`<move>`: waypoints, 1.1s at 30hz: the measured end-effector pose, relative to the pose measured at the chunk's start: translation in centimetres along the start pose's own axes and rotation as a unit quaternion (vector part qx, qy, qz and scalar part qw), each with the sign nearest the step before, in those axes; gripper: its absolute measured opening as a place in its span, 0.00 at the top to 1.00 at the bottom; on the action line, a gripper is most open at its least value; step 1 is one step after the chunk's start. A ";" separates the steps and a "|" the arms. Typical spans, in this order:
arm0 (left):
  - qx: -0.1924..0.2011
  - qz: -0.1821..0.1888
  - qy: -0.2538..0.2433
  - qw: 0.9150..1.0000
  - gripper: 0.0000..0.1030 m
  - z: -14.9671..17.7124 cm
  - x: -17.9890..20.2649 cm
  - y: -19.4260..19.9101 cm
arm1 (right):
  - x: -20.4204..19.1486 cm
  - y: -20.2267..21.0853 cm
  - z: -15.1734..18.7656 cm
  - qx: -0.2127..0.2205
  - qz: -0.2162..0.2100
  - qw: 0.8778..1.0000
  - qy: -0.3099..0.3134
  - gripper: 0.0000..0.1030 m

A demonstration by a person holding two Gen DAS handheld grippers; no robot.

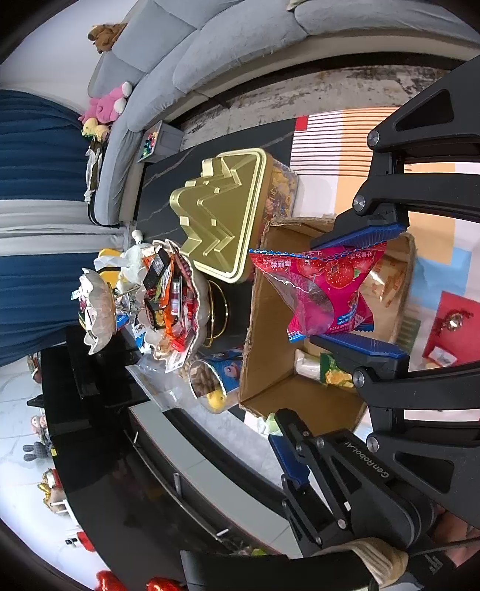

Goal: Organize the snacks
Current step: 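Open left tool dropping green candy while right tool releases pink candy into box, then withdraw both open tools from the box back toward the remaining snacks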

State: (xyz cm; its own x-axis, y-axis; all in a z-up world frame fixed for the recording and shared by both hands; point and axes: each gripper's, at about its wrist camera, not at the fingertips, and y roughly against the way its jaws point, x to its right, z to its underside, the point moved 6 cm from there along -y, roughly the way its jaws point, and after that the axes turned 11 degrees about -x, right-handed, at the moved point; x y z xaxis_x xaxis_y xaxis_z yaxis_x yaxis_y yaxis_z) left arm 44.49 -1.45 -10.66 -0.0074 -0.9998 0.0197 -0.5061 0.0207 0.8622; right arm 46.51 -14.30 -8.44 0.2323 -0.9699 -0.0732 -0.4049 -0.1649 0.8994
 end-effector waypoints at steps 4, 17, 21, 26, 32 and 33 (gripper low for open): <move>-0.006 0.008 0.006 1.000 0.68 0.0 -0.2 -0.5 | -0.2 -0.3 -0.2 0.000 -0.001 1.000 0.005 0.57; -0.001 -0.004 0.022 1.000 0.36 0.2 -1.5 0.5 | 0.1 0.9 -0.5 0.017 0.023 1.000 -0.004 0.30; 0.001 -0.006 0.024 1.000 0.36 0.5 -1.7 1.4 | -0.3 1.8 -0.2 0.022 0.023 0.999 -0.001 0.30; 0.011 -0.009 0.024 1.000 0.36 1.0 -1.9 3.2 | -0.8 3.4 0.3 0.032 0.023 0.999 0.003 0.30; 0.025 -0.011 0.023 0.999 0.36 1.6 -2.0 5.5 | -1.6 5.5 1.1 0.045 0.024 0.999 0.008 0.30; 0.027 -0.011 0.023 0.999 0.36 1.7 -2.0 5.8 | -1.6 5.8 1.1 0.046 0.023 0.999 0.008 0.30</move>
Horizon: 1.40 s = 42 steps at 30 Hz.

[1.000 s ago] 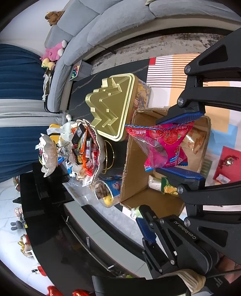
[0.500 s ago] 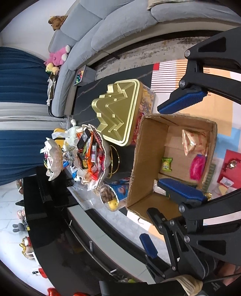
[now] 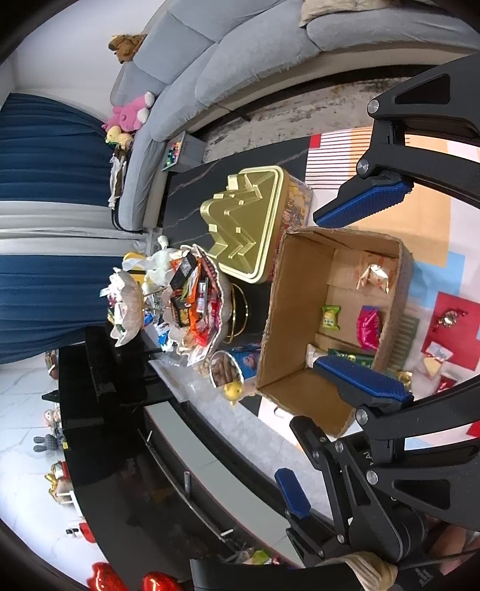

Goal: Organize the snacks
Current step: 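Withdraw both open tools from the box back toward the remaining snacks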

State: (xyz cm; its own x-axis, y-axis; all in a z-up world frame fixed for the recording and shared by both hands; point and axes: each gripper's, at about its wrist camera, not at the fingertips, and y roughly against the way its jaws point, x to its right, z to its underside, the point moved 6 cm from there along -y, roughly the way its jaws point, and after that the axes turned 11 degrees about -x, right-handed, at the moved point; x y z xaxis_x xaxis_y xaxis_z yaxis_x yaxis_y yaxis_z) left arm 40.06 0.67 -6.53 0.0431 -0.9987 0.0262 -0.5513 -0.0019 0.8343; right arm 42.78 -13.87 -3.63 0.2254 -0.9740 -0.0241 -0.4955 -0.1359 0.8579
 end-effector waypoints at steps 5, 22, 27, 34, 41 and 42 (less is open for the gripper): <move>0.008 0.000 0.000 1.000 0.36 0.5 -0.2 1.6 | -0.3 1.5 0.5 0.008 0.000 1.000 0.002 0.30; 0.016 -0.008 -0.015 1.000 0.35 3.4 -0.6 3.9 | -1.1 2.8 3.2 0.014 -0.005 1.000 0.000 0.30; 0.012 -0.011 -0.017 1.000 0.34 4.5 -1.0 3.7 | -1.4 2.4 4.0 0.008 -0.005 1.000 0.005 0.30; 0.004 -0.016 -0.022 1.000 0.34 6.4 -1.2 3.3 | -1.7 1.6 5.4 -0.005 -0.007 1.000 0.006 0.30; -0.005 -0.016 -0.022 1.000 0.33 7.9 -1.6 2.5 | -2.1 0.9 6.5 -0.013 -0.005 1.000 0.011 0.30; -0.006 -0.016 -0.022 1.000 0.33 8.2 -1.6 2.4 | -2.1 0.9 6.8 -0.014 -0.005 1.000 0.012 0.30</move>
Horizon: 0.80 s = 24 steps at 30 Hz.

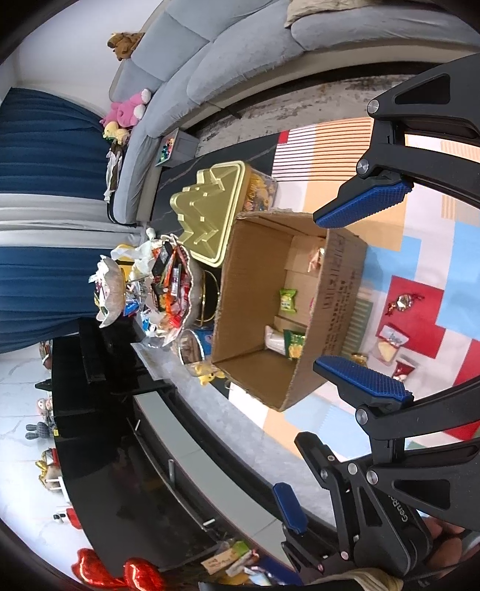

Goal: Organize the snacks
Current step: 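Withdraw both open tools from the box back toward the remaining snacks, then lower left tool to red-wrapped candy while right tool approaches gold foil chocolate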

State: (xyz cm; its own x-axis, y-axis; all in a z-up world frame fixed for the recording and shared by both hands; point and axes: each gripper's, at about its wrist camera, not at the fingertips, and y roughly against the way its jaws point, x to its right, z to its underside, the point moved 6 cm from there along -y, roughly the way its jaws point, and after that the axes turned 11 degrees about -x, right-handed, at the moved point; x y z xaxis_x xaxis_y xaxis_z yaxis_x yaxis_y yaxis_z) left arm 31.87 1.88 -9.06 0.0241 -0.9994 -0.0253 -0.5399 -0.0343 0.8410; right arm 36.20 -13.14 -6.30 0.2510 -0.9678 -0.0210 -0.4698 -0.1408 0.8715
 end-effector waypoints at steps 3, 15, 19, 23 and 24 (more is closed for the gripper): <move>-0.001 -0.001 -0.002 1.000 0.33 0.6 0.0 -0.2 | -0.1 -0.3 0.7 -0.001 -0.001 1.000 0.003 0.30; -0.014 -0.001 -0.013 1.000 0.32 3.5 0.5 -1.7 | -0.2 -1.8 3.3 -0.011 -0.005 1.000 0.010 0.30; -0.019 -0.002 -0.016 1.000 0.30 4.5 0.7 -2.2 | -0.2 -2.3 4.0 -0.015 -0.003 1.000 0.012 0.30; -0.023 -0.002 -0.018 1.000 0.30 5.6 0.7 -2.9 | -0.4 -2.8 4.7 -0.017 -0.001 1.000 0.018 0.30; -0.024 -0.002 -0.017 1.000 0.30 5.7 0.7 -3.0 | -0.4 -2.9 4.7 -0.017 -0.001 1.000 0.019 0.30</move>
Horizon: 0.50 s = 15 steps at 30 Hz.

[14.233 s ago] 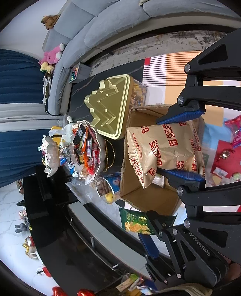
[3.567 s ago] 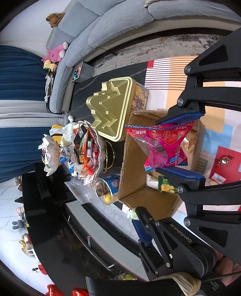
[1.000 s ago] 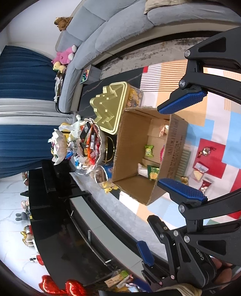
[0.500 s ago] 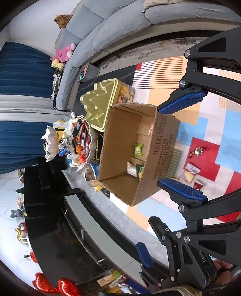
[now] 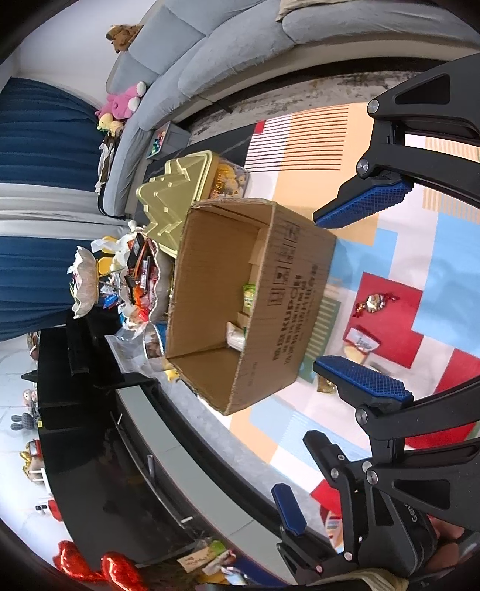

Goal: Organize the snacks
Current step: 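Lower left tool to red-wrapped candy while right tool approaches gold foil chocolate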

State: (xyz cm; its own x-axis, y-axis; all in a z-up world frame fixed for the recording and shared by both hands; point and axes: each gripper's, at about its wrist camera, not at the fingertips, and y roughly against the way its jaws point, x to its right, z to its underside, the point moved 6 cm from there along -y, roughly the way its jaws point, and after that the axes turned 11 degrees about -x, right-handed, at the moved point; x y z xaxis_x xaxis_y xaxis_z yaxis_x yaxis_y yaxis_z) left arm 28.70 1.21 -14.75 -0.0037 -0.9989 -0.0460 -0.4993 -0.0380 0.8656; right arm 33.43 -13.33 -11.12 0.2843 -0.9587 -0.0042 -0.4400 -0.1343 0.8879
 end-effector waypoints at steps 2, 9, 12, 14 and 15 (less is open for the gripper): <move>-0.002 0.001 0.001 1.000 0.29 0.4 0.0 -0.4 | -0.2 -0.3 0.3 0.000 0.001 1.000 0.004 0.30; 0.000 0.000 -0.008 1.000 0.29 2.0 0.3 -1.6 | -0.5 -1.6 1.7 -0.001 0.003 1.000 0.016 0.30; -0.002 0.001 -0.011 1.000 0.29 2.8 0.5 -2.2 | -0.6 -2.2 2.2 -0.004 0.002 1.000 0.018 0.30; -0.002 0.003 -0.013 1.000 0.29 3.1 0.6 -2.6 | -0.6 -2.6 2.6 -0.006 0.002 1.000 0.020 0.30; -0.001 0.002 -0.013 1.000 0.29 3.3 0.6 -2.7 | -0.7 -2.8 2.8 -0.006 0.002 1.000 0.021 0.30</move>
State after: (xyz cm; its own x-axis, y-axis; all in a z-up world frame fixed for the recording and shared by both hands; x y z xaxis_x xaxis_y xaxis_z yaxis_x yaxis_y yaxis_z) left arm 27.22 0.79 -18.77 -0.0290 -0.9980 -0.0556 -0.4974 -0.0338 0.8669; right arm 32.05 -13.00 -14.88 0.3187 -0.9477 0.0190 -0.4303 -0.1268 0.8937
